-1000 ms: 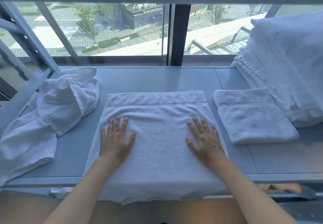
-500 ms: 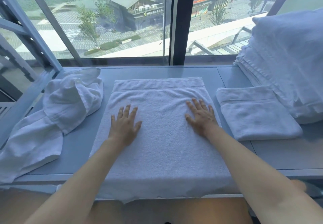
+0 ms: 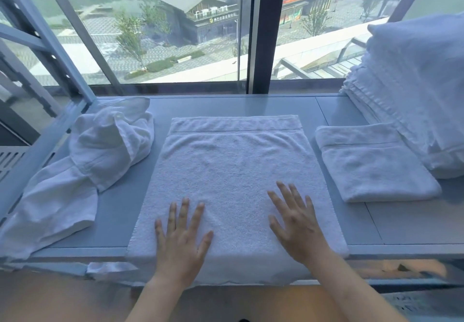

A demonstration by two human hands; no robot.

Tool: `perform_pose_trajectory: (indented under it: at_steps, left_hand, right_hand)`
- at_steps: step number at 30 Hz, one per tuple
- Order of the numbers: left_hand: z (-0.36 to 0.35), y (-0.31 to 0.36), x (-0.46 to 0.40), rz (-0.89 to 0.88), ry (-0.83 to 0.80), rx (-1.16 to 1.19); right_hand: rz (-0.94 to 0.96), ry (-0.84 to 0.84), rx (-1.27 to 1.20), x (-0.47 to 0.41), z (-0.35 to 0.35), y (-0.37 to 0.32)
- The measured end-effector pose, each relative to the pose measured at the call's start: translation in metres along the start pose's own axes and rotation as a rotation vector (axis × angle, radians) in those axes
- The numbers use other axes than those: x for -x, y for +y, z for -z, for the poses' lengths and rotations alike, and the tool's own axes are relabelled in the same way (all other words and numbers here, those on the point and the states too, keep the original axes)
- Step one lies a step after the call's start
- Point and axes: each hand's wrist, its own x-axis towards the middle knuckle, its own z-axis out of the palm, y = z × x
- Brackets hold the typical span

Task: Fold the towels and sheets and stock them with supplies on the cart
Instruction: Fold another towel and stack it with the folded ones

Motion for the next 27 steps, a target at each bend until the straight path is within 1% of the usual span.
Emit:
perform_pose_trajectory:
  at_steps: [3,6,10,20,27]
  left_hand:
    - [-0.001,0.001,-0.001,-0.003,0.004,0.001]
    - [-0.004,0.002,-0.003,0.005,0.009,-0.017]
    - [0.000,0.001,-0.022,0.007,-0.005,-0.032]
    - [0.012,0.014,-0.109,0.026,-0.044,0.001]
    - [0.006,0.012,-0.095,0.015,-0.005,0.009]
  right_hand:
    - [-0.057,-0.061,0.074,0.016,-0.001,0.016]
    - [-0.050,-0.073,0.116,0.011,-0.002,0.020]
    - [-0.059,-0.071,0.093,-0.015,0.002,0.024]
    - [-0.079,-0.061,0.069,-0.092,0.014,0.038]
    - [-0.065,-0.045,0.068,-0.082,0.008,0.043]
